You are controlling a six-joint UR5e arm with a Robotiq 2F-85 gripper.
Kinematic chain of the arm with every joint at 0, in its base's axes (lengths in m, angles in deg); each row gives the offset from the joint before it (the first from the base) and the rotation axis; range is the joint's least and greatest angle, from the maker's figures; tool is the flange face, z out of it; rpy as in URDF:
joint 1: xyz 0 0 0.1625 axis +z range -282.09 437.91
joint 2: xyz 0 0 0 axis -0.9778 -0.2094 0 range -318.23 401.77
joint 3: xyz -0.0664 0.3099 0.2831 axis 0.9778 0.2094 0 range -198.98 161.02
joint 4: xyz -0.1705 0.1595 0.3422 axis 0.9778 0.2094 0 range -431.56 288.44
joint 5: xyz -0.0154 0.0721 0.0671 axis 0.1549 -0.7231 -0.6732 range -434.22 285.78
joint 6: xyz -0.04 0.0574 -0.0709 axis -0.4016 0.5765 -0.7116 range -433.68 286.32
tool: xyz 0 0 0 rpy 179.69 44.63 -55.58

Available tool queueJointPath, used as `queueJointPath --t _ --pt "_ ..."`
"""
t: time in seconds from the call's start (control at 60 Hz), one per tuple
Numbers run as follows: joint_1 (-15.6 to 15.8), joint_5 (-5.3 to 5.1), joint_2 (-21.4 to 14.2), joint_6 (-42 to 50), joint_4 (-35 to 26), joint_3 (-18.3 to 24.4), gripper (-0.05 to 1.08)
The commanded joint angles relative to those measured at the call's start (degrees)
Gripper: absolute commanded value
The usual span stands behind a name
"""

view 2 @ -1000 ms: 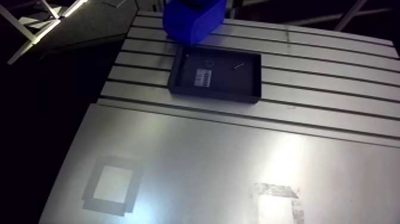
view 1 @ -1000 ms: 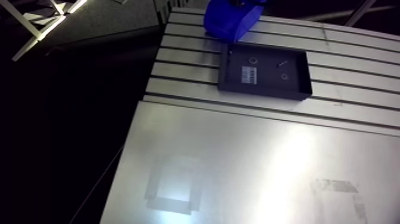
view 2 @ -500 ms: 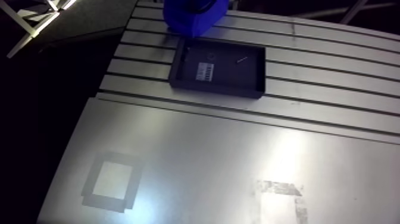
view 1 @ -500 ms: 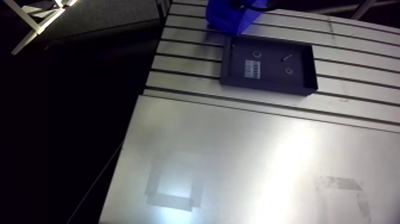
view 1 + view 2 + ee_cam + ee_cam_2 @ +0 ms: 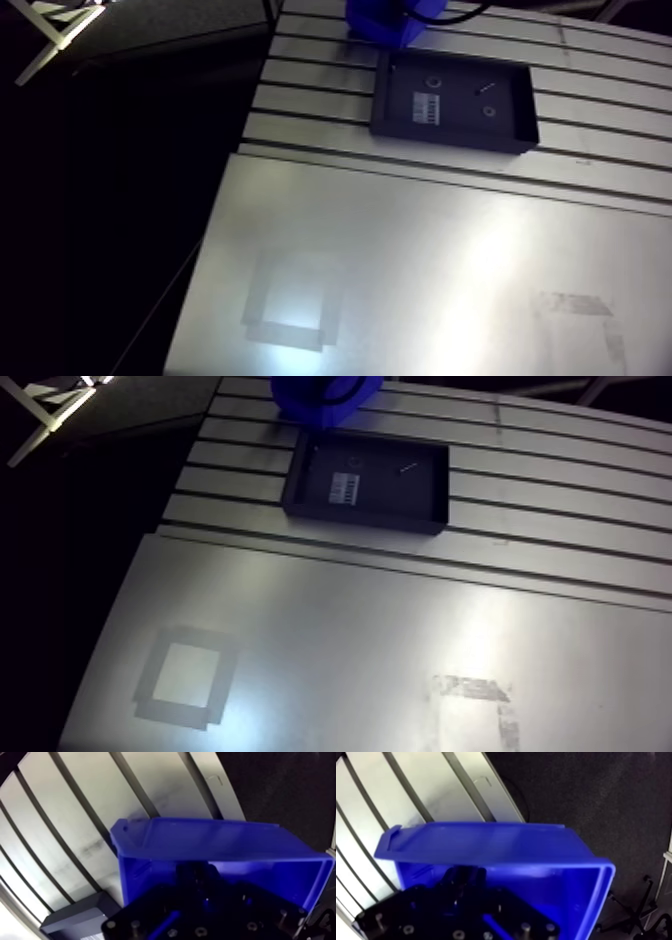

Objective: Pick up the M10 bolt from the tray and put it into the blue bin.

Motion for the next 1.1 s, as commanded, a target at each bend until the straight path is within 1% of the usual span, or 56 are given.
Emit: queueJointPath --t 0.017,0.1,0.133,0.217,0.25,0.333,0.383,0.4,0.417,0.467,0.5,0.517,0.533,0.683,0.75,0.783,0.85,1.017,1.05,1.083,1.1 --pt "-0.1 -0.24 -0.5 -0.2 0.0 -0.4 0.01" --pt "-0.1 -0.17 -1.1 -0.2 -0.1 -0.7 0.0" --pt "-0.1 -0.16 -2.3 -0.3 -0.9 -0.7 0.0" --pt "-0.3 -0.16 -4.0 -0.3 -2.4 -0.1 0.0" --pt "-0.5 -0.25 -5.6 -0.2 -4.8 1.2 0.0" --pt "-0.5 -0.25 -6.9 0.0 -7.4 2.9 0.0" --pt "-0.5 -0.42 -8.1 0.0 -9.9 4.9 0.0" --pt "-0.5 -0.42 -8.1 0.0 -9.9 4.9 0.0" --pt "-0.6 -0.43 -8.7 0.1 -11.3 6.0 0.0" --pt "-0.6 -0.58 -9.1 0.2 -12.6 7.1 0.0" --pt "-0.7 -0.6 -10.0 0.9 -15.1 9.2 0.0" --pt "-0.7 -0.6 -10.0 0.9 -15.1 9.2 0.0" --pt "-0.7 -0.6 -10.3 1.3 -16.3 10.2 0.0" --pt "-0.7 -0.6 -11.6 3.0 -20.3 13.1 0.0" --pt "-0.8 -0.6 -12.4 4.9 -22.4 14.4 0.0" --pt "-0.8 -0.6 -13.1 7.0 -24.7 15.8 0.0" --pt "-0.8 -0.6 -14.1 9.5 -26.6 16.8 0.01" --pt "-1.2 -0.09 -16.9 17.6 -30.1 17.2 0.01" --pt "-1.3 0.16 -17.7 21.7 -32.3 17.2 0.01" --pt "-1.3 0.16 -17.7 21.7 -32.3 17.2 0.01" --pt "-1.7 0.18 -18.2 23.8 -33.4 17.1 0.01"
